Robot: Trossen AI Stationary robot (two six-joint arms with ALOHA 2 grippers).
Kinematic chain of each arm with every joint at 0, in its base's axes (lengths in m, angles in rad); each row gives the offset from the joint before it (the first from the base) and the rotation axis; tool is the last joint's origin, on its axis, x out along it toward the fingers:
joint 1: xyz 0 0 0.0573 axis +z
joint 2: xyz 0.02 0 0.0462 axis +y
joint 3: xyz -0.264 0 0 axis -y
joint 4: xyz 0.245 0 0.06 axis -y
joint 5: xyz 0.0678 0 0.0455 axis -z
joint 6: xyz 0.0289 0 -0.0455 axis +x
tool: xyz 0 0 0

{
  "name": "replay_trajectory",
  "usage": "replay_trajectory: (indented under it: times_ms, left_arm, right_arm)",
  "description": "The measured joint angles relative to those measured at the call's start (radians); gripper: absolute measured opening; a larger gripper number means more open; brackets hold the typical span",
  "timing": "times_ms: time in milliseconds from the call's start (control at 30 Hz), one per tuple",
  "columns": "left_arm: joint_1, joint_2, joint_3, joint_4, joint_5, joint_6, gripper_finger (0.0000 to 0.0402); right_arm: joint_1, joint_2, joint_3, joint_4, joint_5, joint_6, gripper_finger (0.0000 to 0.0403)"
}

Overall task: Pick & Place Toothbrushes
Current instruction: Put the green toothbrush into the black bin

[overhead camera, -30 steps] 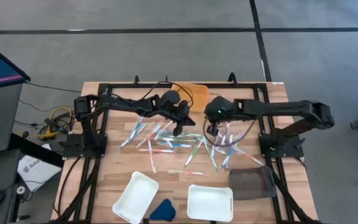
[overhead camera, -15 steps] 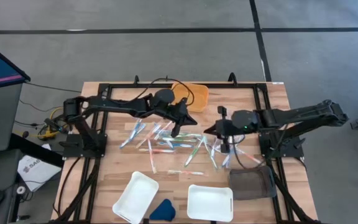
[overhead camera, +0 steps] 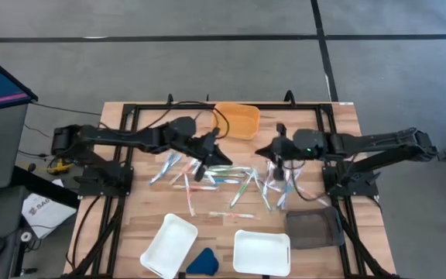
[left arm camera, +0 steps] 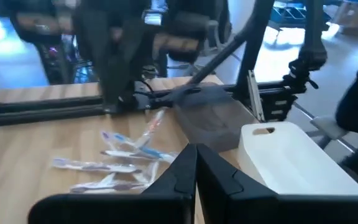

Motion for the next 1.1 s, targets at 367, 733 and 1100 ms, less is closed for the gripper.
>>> replay_trajectory:
  times_ms: [367,733,1100]
  left_arm:
    - [0.0,-0.192,-0.133,0.003,-0.32,-0.004,0.0003]
    - [0.0,-0.2,-0.141,0.018,-0.332,-0.004,0.0003]
    - [0.0,-0.2,-0.141,0.03,-0.332,-0.004,0.0003]
  right_arm:
    - [-0.119,0.175,-0.001,-0.015,0.0,0.064,0.0001]
    - [-0.114,0.394,0.068,0.014,-0.031,0.135,0.0001]
    - [-0.095,0.485,0.092,-0.004,-0.065,0.106,0.0001]
